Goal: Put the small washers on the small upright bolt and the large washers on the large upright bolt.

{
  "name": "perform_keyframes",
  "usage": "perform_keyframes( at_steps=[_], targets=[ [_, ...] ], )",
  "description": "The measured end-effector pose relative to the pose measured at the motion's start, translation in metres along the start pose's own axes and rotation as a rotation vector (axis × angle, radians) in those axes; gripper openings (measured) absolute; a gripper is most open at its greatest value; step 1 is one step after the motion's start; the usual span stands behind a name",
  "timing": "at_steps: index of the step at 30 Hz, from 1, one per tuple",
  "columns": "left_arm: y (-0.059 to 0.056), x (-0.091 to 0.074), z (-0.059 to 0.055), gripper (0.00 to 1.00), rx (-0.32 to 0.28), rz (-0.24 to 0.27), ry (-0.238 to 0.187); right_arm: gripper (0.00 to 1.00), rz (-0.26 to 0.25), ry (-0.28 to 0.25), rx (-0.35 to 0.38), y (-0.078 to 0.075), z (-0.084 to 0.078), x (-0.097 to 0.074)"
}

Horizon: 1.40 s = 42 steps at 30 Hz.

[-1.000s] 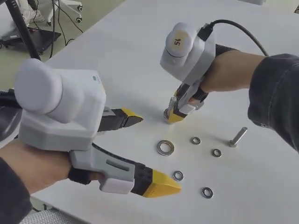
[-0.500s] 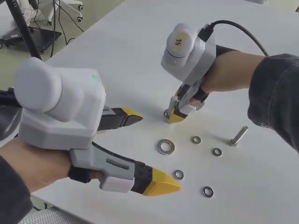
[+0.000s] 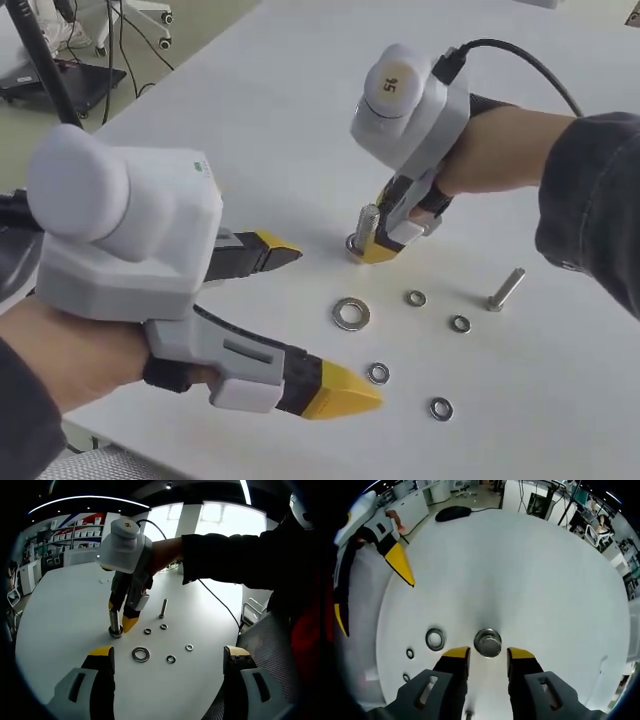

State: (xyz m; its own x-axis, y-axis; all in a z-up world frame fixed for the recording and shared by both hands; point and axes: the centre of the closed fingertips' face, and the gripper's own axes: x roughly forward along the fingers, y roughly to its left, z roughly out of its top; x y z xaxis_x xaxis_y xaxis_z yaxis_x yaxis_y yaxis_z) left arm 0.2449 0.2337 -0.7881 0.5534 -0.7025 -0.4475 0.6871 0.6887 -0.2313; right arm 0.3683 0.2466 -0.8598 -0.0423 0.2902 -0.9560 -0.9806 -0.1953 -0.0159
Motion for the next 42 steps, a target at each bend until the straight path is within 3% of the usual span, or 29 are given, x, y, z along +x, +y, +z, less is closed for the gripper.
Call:
perform_keyframes(
  at_steps=[23,42],
  targets=[
    [-0.002,0.001,0.001,0.9,0.01,-0.008,0.009,0.33,-0.028,-0.014,0.038,0.011,-0.018,-0.025],
    [-0.001,0.002,0.001,0.89,0.022,-0.004,0.013,0.33,-0.033,-0.03,0.036,0.041,-0.018,-0.032]
  ],
)
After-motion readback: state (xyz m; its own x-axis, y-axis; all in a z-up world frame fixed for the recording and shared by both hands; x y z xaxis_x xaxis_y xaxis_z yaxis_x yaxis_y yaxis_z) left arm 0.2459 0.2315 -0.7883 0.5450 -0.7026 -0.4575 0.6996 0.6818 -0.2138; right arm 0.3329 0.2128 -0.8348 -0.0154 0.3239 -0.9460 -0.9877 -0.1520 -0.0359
